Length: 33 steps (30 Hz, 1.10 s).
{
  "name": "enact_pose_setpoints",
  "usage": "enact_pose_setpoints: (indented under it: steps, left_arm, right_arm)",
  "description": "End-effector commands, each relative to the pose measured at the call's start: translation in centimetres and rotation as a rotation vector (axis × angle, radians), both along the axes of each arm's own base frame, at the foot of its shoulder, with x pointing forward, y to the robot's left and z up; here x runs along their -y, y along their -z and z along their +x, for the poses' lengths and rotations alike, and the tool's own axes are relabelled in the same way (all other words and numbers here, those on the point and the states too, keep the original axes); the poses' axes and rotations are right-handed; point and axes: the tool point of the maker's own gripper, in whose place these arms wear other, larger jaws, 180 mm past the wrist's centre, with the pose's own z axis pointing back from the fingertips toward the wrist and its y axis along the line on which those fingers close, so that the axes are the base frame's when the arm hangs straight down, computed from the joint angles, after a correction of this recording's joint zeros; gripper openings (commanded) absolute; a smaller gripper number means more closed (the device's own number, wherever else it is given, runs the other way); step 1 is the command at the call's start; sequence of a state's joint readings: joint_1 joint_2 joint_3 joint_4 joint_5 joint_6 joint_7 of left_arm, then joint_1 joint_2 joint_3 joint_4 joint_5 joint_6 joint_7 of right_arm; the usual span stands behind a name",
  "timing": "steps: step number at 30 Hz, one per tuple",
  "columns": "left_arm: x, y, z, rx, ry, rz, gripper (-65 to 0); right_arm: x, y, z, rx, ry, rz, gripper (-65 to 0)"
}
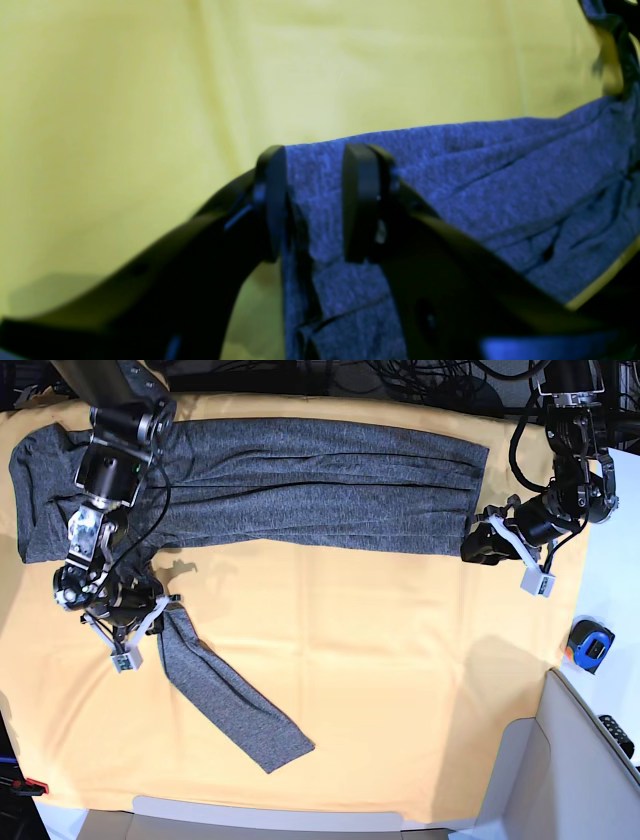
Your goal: Fold the T-shirt properly
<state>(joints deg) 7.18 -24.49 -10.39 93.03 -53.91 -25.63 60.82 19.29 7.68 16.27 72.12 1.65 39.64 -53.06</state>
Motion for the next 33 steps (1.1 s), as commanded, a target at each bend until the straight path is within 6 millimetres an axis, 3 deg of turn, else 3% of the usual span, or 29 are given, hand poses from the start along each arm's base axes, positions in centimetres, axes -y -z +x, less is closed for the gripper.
enact_pose_setpoints:
  steps: [1,9,12,18,22,33]
  left_arm:
    - [-0.3,-1.3,0.8,0.047,0.003,0.001,-46.8]
    - [-0.4,-1.2,0.8,0.045,-0.001,0.001,-46.8]
    - [-0.4,-1.2,0.8,0.045,-0.001,0.001,-46.8]
    - [-0.3,-1.2,0.8,0.044,0.001,0.001,-46.8]
    - [-0.3,-1.2,0.8,0.045,0.001,0.002,-46.8]
    - [0.4,-1.0,0.8,0.044,-0.003,-0.020,-46.8]
  right_arm:
    - [-0.3,-3.3,1.3,0.108,-0.037,-0.029,-65.0]
    - [-4.0,-8.6,-5.6,0.288,-0.186,-0.190,-65.0]
    - [-4.9,-9.5,-8.6,0.310,-0.217,-0.217,-65.0]
    - [-3.8,-6.1,-13.2,0.176,-0.255,-0.249,-65.0]
    - [-4.6,-4.8,-15.2,0.127,-0.272,-0.188,-65.0]
    - [-8.5,-6.0,-18.5,0.071,-0.383,0.180,-65.0]
